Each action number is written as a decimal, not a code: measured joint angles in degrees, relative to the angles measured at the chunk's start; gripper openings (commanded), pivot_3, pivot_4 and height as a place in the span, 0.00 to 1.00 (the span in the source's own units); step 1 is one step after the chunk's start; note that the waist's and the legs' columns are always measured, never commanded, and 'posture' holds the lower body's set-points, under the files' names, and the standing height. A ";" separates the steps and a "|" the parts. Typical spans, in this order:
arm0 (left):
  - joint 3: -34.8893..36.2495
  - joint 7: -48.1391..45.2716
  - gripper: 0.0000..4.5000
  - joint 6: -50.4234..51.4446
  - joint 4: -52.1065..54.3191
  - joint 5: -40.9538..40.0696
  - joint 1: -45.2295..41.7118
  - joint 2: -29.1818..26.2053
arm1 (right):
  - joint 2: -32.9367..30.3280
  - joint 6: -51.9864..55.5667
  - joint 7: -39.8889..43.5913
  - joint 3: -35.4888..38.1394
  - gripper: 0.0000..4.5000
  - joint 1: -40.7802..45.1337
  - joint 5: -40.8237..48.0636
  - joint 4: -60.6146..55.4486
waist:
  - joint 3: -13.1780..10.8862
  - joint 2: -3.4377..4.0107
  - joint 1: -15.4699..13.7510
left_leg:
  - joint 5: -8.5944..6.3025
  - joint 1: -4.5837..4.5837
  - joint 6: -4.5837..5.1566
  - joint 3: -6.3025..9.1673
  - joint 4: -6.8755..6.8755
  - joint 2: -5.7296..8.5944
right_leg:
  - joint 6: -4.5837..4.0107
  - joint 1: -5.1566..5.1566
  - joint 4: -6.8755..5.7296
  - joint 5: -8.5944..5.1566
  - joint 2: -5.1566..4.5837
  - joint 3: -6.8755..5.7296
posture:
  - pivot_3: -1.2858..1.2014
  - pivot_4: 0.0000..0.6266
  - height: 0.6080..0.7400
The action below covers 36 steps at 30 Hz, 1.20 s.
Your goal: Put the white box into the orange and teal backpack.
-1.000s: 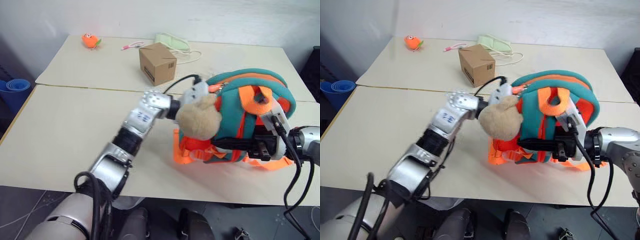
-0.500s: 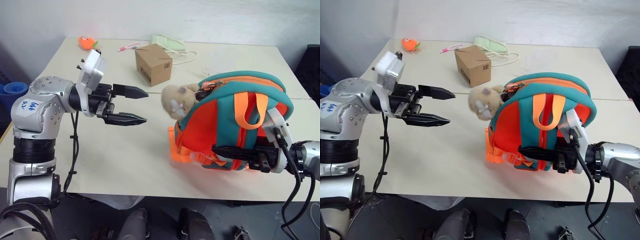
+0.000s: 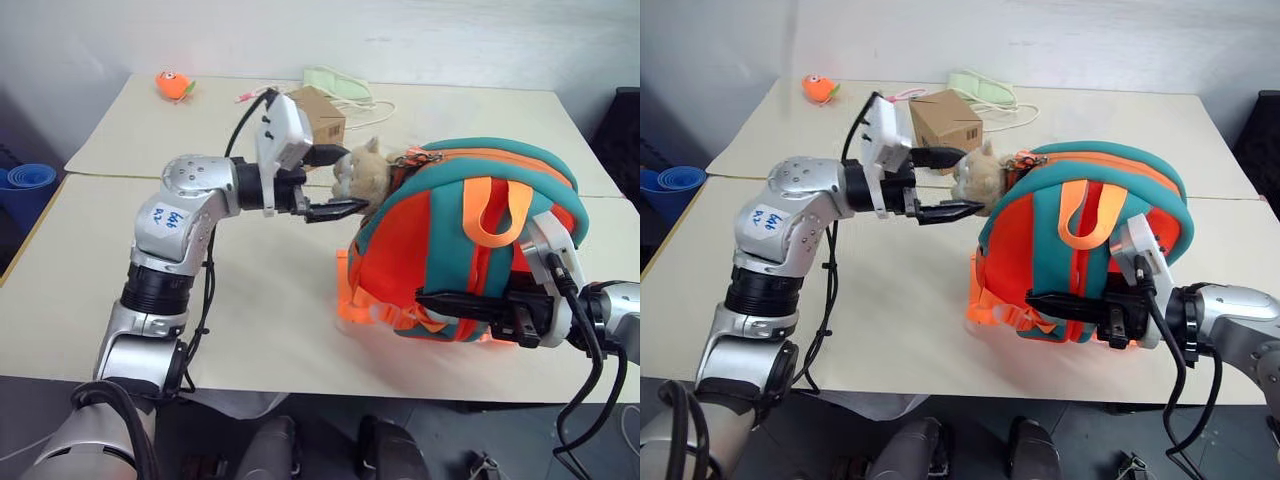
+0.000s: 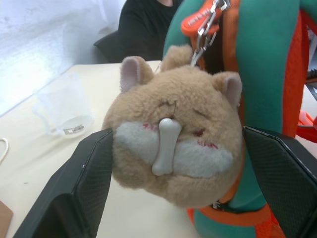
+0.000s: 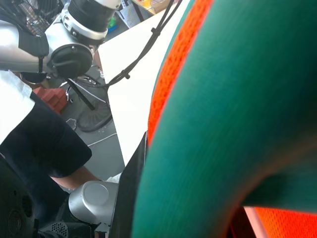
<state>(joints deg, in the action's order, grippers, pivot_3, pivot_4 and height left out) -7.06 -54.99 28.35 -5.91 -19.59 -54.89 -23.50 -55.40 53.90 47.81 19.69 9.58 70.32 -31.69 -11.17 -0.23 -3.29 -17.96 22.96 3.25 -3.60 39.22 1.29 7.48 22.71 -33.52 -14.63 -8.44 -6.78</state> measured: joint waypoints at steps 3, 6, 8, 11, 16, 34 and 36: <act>-0.82 0.06 0.89 -1.93 -3.65 1.35 -1.12 1.36 | 0.65 -0.06 -0.74 -0.13 0.00 -0.03 0.03 -0.28 | 0.00 0.00 0.00 | 0.01 0.00 0.02 0.00 0.00 0.02 | 0.02 0.00 0.02 0.04 -0.03 0.03 | 0.52 0.24 1.00; -0.75 0.41 0.75 -3.73 -6.57 1.98 -2.24 2.95 | 1.04 -0.17 -1.16 -0.25 0.00 -0.52 0.04 -0.61 | 0.00 0.00 0.05 | 0.00 0.01 0.01 0.01 0.00 0.02 | 0.02 0.01 0.03 0.04 -0.03 0.02 | 0.52 0.24 1.00; -0.70 0.26 0.60 -4.79 -7.94 1.99 -2.58 3.46 | 1.29 -0.27 -1.33 -0.23 0.00 -1.18 0.04 -0.79 | 0.00 0.00 0.09 | 0.00 0.02 0.01 0.01 0.00 0.01 | 0.02 0.01 0.03 0.04 -0.03 0.01 | 0.52 0.24 1.00; -0.64 -0.34 0.43 -5.67 -8.48 2.01 -2.58 3.23 | 1.60 -0.42 -1.82 -0.10 0.00 -1.89 0.15 -1.43 | 0.00 0.00 0.15 | 0.00 0.02 0.01 0.00 0.00 0.02 | 0.02 0.01 0.02 0.04 -0.03 0.01 | 0.52 0.24 1.00; -0.74 -4.53 0.21 -8.01 -8.90 2.79 -2.53 -1.79 | 1.58 -0.42 -1.99 2.34 0.00 -4.65 0.98 -1.91 | 0.00 0.00 0.25 | 0.00 0.01 0.00 0.00 0.00 0.01 | 0.02 0.02 0.02 0.04 -0.03 0.01 | 0.52 0.24 1.00; -13.42 3.20 0.37 -34.84 -16.02 27.37 9.20 1.98 | 2.77 -4.45 -3.24 8.22 0.20 -11.84 -6.48 3.64 | 0.10 -0.05 -1.83 | -0.31 0.00 0.00 -0.04 -0.02 0.08 | -0.01 -0.16 0.61 0.48 -0.27 0.48 | 0.52 0.24 1.00; -10.36 -1.74 0.54 -26.27 -12.68 21.47 11.47 -0.44 | 1.73 -5.02 -1.55 9.44 0.36 -14.62 -8.76 5.82 | 0.10 -0.01 -1.07 | -0.21 0.07 0.17 -0.06 -0.02 -0.08 | -0.04 -0.06 0.56 0.46 -0.23 0.46 | 0.52 0.24 1.00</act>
<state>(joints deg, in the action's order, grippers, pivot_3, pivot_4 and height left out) -17.41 -56.73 2.08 -18.59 1.88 -43.42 -23.94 -53.67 48.88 46.26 29.13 -5.04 61.56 -25.87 -11.07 -0.24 -4.36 -18.18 23.02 3.42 -3.66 39.20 1.21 7.44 22.65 -32.96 -14.17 -8.68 -6.32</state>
